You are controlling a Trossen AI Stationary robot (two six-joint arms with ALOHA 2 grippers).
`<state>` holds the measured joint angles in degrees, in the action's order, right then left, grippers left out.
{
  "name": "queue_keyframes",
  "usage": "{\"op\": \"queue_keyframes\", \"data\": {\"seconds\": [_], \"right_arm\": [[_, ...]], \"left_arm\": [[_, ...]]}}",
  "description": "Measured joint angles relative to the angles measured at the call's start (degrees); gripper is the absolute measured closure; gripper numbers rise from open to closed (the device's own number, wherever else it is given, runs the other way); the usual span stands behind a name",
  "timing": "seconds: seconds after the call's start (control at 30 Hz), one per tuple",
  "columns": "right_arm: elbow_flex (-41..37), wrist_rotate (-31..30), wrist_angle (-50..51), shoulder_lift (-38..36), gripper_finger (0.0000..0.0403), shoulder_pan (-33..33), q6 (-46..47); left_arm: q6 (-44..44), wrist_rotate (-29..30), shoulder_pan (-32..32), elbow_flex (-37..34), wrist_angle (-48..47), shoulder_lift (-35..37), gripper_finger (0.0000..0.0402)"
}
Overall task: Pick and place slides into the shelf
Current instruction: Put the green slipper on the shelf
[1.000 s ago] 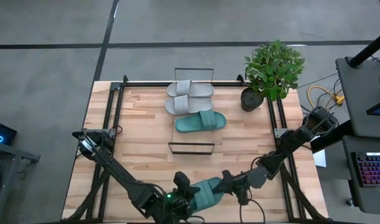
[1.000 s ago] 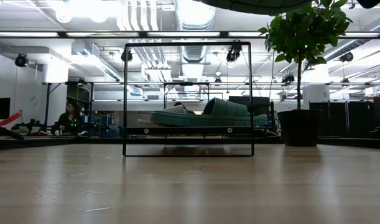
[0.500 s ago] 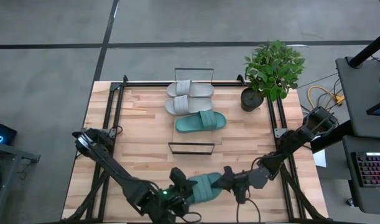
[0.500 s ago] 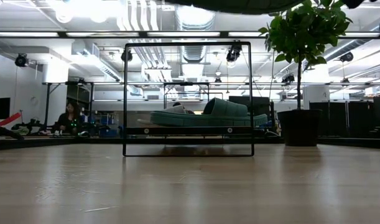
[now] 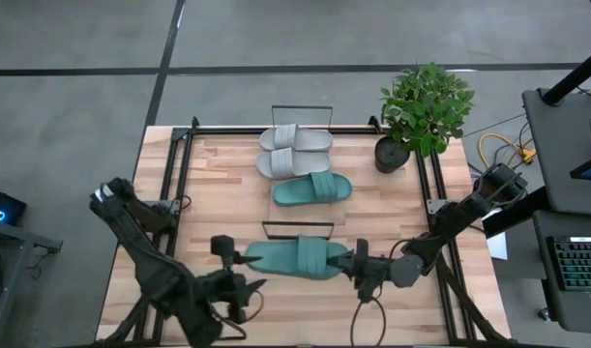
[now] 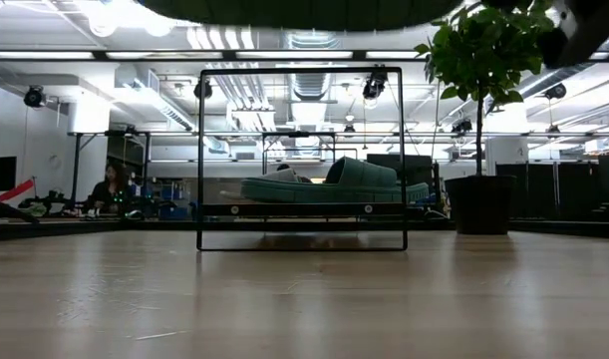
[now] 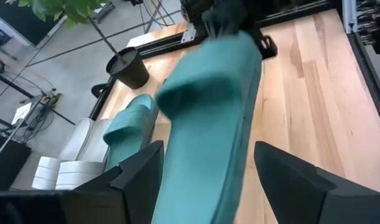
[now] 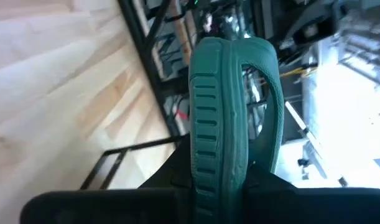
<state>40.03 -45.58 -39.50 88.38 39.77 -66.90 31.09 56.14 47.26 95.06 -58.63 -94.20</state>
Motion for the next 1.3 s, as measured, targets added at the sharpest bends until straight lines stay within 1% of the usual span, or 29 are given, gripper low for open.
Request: {"op": "queue_keyframes", "data": {"seconds": [0.2, 0.27, 0.33, 0.43, 0.5, 0.57, 0.7, 0.83, 1.0, 1.03, 1.17, 1.3], "right_arm": [[0.0, 0.9, -0.1, -6.6, 0.0373, -0.2, -2.9], [-0.1, 5.5, 1.7, -10.7, 0.0373, -1.0, -3.0], [-0.1, 9.3, 6.1, -15.8, 0.0373, -2.0, -1.5], [-0.1, 11.9, 16.6, -23.8, 0.0373, -5.2, 5.4], [-0.1, 15.9, 23.5, -28.9, 0.0373, -7.9, 10.0], [-0.1, 20.4, 26.0, -33.3, 0.0373, -10.5, 13.1], [-0.4, 23.6, 30.1, -39.4, 0.0373, -13.9, 14.4], [-1.9, 24.1, 34.4, -42.3, 0.0373, -16.8, 14.9], [-4.5, 25.4, 36.9, -42.8, 0.0373, -21.0, 15.0], [-5.1, 26.1, 36.9, -42.5, 0.0373, -21.9, 14.9], [-7.0, 32.5, 36.8, -41.6, 0.0373, -26.0, 14.4], [-8.6, 35.1, 36.9, -41.3, 0.0373, -30.5, 14.4]], "left_arm": [[0.2, 0.4, 1.2, -4.9, 1.2, 3.8, 0.0166], [0.2, 0.5, 1.2, -6.8, 2.6, 4.5, 0.0166], [0.2, 0.1, 1.3, -8.2, 3.1, 4.7, 0.0166], [1.4, -0.1, 1.2, -9.4, 2.9, 4.7, 0.0166], [1.6, -0.6, 1.2, -10.3, 2.6, 4.7, 0.0166], [1.6, -0.9, 1.4, -11.0, 2.6, 4.6, 0.0166], [1.6, -0.7, 1.3, -11.4, 2.6, 4.7, 0.0166], [1.6, -0.4, 1.4, -11.7, 2.6, 4.7, 0.0166], [3.5, -0.2, 1.6, -11.8, 2.6, 4.7, 0.0166], [4.0, -0.2, 1.6, -11.8, 2.6, 4.7, 0.0166], [4.8, -0.2, 1.8, -11.8, 2.6, 4.6, 0.0166], [6.2, -0.3, 2.0, -11.8, 2.6, 4.6, 0.0166]]}}
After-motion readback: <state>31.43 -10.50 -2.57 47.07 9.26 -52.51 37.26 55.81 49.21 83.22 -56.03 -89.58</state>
